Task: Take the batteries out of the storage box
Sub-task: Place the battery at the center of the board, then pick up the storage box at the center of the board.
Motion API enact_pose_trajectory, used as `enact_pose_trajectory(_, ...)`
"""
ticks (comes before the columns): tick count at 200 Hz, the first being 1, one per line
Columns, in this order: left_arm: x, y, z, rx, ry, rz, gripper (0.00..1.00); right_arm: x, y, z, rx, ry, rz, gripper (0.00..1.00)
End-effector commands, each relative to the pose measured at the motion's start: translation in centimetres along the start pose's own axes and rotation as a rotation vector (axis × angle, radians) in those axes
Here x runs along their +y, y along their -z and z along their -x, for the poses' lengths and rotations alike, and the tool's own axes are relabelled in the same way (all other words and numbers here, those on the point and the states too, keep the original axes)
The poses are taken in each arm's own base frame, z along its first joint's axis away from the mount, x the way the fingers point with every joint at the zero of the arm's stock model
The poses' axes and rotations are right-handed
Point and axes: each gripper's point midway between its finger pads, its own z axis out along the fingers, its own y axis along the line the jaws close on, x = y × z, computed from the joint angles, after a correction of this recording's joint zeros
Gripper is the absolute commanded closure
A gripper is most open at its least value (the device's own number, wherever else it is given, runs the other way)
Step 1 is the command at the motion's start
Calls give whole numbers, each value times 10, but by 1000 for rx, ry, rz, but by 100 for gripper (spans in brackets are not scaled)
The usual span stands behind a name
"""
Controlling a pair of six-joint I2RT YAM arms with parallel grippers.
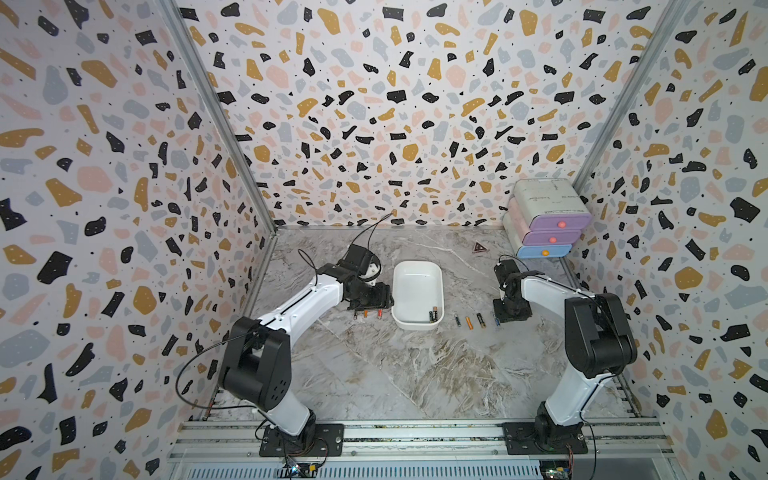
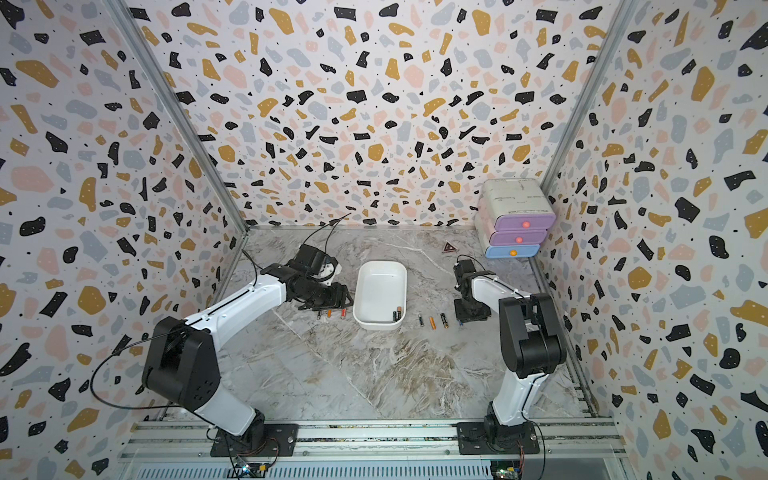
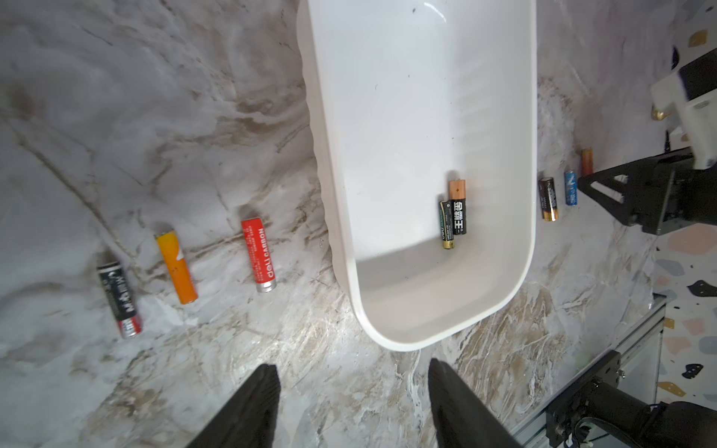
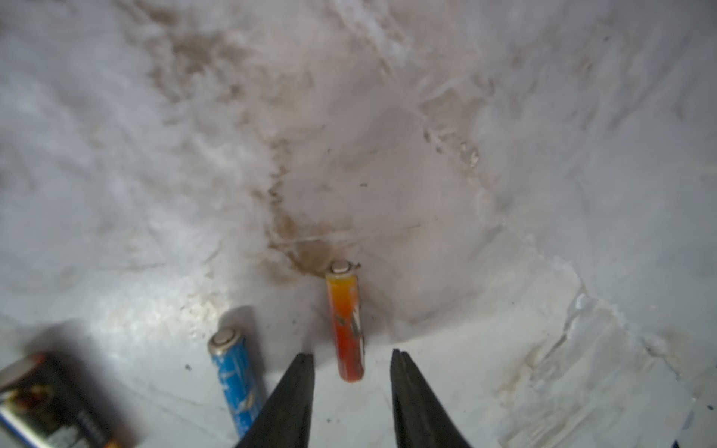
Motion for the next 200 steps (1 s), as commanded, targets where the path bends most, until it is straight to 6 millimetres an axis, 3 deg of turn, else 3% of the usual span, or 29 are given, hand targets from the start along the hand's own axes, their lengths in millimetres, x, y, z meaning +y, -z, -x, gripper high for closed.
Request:
enact_pose_trajectory(1, 2, -8, -3, 43, -15, 69, 36, -11, 29, -1, -44, -29, -13, 43)
enact_pose_trajectory(13, 2, -16, -1, 57, -20, 90, 37, -14, 43, 1, -70, -31, -14, 31)
enact_pose_trajectory(51, 5, -32, 11, 67, -20, 140, 42, -18, 89, 8, -174, -8, 1, 30)
enact_pose_trajectory(71, 6, -39, 16, 81, -26, 154, 45, -6, 112, 11, -231, 35, 38, 31)
enact_pose_trajectory(95, 6, -48, 21, 95, -43, 183, 57, 32, 139, 10, -304, 139, 156, 33)
enact_pose_trajectory(125, 6, -54, 25, 93, -55, 202, 71, 104, 166, -2, -374, 254, 514, 33)
enact_pose_trajectory(145, 5, -55, 25, 91, -61, 209, 84, 135, 172, -11, -384, 281, 694, 33)
enact_pose_trajectory(180, 8, -53, 21, 84, -60, 227, 100, 160, 167, -29, -337, 354, 764, 33)
enact_pose_trajectory(200, 8, -47, 18, 51, -54, 224, 100, 165, 168, -37, -323, 393, 773, 33)
